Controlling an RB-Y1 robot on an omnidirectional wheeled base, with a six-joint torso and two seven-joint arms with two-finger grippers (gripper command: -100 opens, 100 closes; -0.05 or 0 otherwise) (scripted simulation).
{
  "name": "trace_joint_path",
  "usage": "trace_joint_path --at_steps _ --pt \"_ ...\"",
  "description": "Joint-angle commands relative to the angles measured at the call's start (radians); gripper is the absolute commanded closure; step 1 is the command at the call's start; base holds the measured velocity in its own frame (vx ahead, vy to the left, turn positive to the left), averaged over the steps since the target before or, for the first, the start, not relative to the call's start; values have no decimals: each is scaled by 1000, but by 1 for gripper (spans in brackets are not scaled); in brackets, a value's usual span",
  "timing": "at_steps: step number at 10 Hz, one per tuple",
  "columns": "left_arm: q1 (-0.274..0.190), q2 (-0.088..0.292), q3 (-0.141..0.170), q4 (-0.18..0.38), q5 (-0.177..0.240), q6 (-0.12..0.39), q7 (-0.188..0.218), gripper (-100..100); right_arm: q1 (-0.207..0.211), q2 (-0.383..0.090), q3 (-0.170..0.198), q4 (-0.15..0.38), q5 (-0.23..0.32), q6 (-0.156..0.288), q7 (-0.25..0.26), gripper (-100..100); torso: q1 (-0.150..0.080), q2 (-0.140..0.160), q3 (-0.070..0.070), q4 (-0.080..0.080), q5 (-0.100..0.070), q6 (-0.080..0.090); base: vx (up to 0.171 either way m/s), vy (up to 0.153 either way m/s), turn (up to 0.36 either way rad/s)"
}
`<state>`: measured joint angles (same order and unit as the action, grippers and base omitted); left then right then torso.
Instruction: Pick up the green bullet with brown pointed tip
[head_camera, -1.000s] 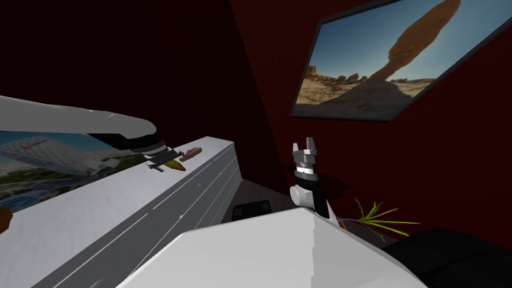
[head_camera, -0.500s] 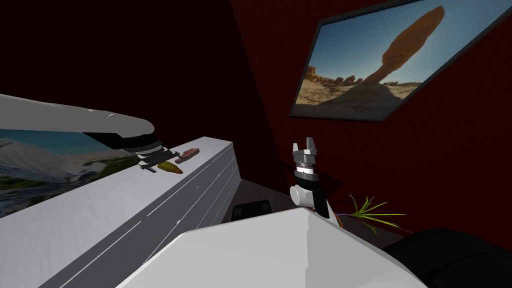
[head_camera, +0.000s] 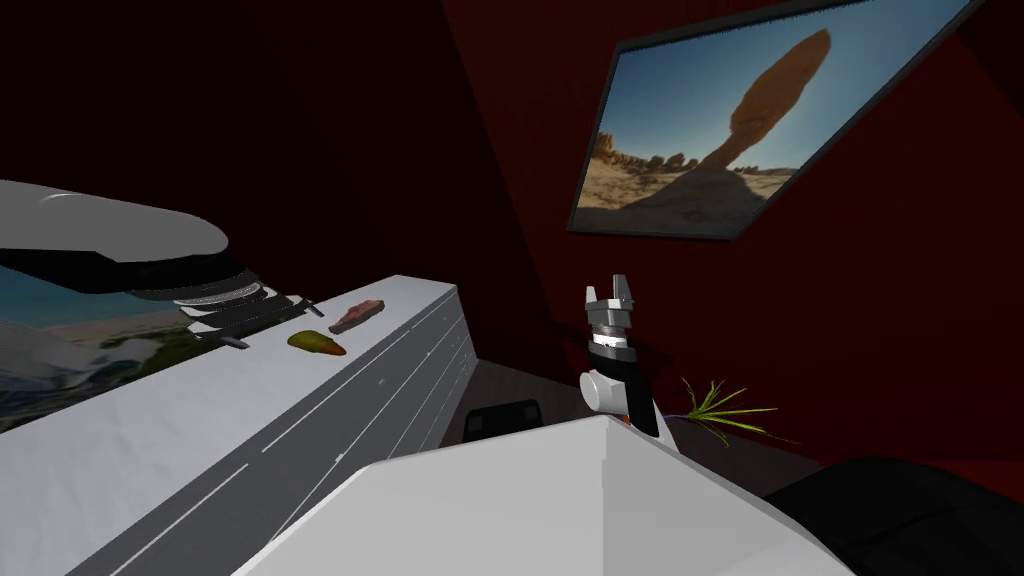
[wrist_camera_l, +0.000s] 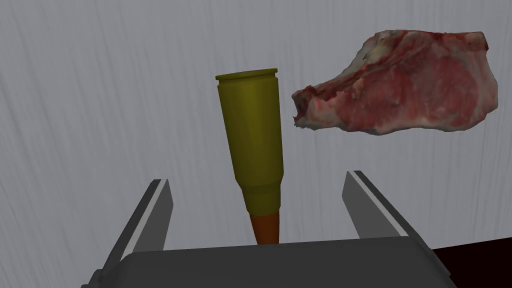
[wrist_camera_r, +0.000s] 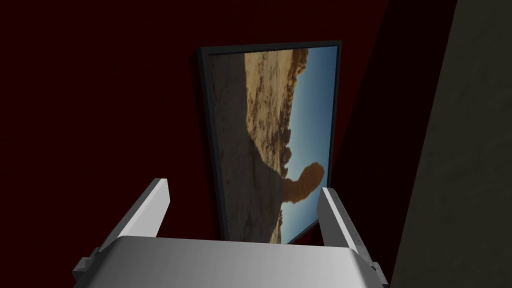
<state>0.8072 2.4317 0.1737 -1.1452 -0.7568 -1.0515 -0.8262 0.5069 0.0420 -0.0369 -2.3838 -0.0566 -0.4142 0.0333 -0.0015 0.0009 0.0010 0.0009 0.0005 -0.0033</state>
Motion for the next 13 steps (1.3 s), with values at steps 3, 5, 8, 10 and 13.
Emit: trace_joint_path --at_steps 3,5,8,10,13 --pt "-122 -119 -93 98 -108 -69 -49 -100 0 0 0 0 0 0 0 0 -1 0 0 0 0 0 -2 -48 -185" --pt "-120 -161 -99 99 -135 -69 -49 -100 0 0 0 0 0 0 0 0 -1 -1 -1 0 0 0 1 -39 -71" --pt "-213 -225 -145 138 -189 -105 -68 -100 0 0 0 0 0 0 0 0 2 -1 -1 0 0 0 1 -12 -90" --pt "-281 -266 -154 138 -218 -105 -68 -100 0 0 0 0 0 0 0 0 0 -1 -1 0 0 0 0 -32 -31" --pt "-341 -351 -209 178 -292 -141 -88 -100 0 0 0 0 0 0 0 0 -1 -1 -1 -1 0 0 0 -41 -118"
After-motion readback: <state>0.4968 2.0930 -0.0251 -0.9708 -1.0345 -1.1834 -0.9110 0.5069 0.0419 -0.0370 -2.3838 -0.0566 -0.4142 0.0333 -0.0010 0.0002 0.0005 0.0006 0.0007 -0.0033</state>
